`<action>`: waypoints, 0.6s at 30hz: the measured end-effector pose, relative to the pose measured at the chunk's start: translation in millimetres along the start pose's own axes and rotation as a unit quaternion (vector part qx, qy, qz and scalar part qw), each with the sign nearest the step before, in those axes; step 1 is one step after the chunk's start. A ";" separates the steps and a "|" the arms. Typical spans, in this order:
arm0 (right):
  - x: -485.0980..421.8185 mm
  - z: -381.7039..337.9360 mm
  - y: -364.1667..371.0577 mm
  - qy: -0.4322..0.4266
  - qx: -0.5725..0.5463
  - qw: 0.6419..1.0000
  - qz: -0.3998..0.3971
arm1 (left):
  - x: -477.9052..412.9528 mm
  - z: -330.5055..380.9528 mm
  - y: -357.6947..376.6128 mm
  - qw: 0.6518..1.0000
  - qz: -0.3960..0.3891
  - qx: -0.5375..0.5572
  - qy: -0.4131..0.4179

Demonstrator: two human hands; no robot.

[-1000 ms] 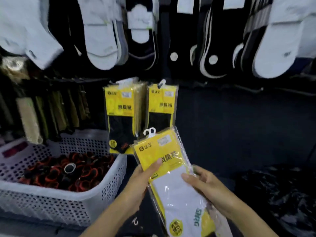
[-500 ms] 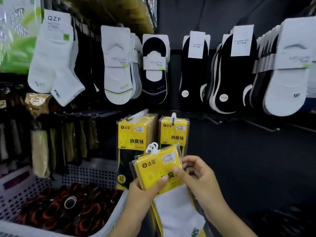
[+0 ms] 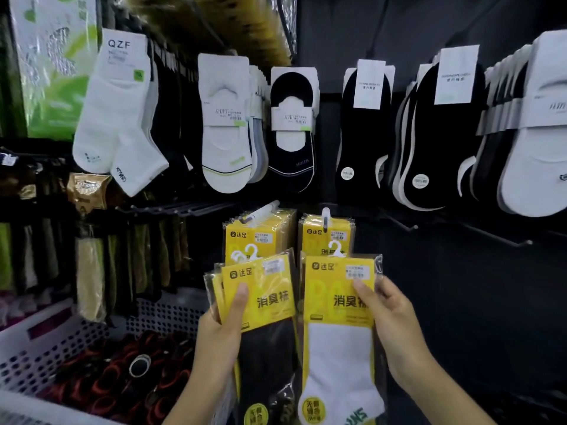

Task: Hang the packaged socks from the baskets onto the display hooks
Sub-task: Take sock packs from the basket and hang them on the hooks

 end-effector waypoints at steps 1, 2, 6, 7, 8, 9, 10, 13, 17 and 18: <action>-3.4 -4.0 0.3 -0.009 0.001 1.000 0.004 | -4.2 1.5 -2.9 1.000 0.006 -0.002 0.015; -6.0 -7.9 1.3 -0.017 0.002 1.000 0.003 | -8.1 2.9 -4.6 1.000 0.010 -0.002 0.029; 0.6 -8.3 7.2 -0.027 0.001 0.999 -0.045 | -7.7 3.9 -3.7 0.999 0.002 0.016 0.035; 5.0 -4.2 9.7 -0.021 0.002 0.998 -0.056 | -4.3 3.2 -0.1 0.999 -0.007 0.021 0.031; 9.9 1.3 12.4 -0.012 0.003 0.998 -0.063 | -0.4 1.4 3.5 0.999 -0.016 0.029 0.023; 15.2 7.8 14.8 -0.002 0.004 0.998 -0.066 | 3.9 -0.1 6.9 0.999 -0.025 0.039 0.013; 20.1 13.8 16.5 0.009 0.003 0.998 -0.064 | 8.5 -1.1 9.4 0.998 -0.034 0.045 0.004; 28.6 26.5 16.5 0.041 0.001 0.998 -0.050 | 11.9 -6.4 14.1 0.996 -0.058 0.059 -0.018; 30.1 23.2 7.5 0.052 0.008 0.997 -0.064 | 10.7 -8.4 11.1 0.995 -0.085 0.049 -0.002; 29.5 18.2 4.9 0.044 0.016 0.997 -0.068 | 10.9 -8.4 11.0 0.995 -0.094 0.041 0.009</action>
Point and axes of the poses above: each hand's wrist, its own x-axis away from the middle knuckle, its own y-axis out of the palm, z = x × y, the point moved 1 cm from there along -x, towards the middle knuckle, and after that the axes turned 15 degrees about z, right-handed, at the moved point
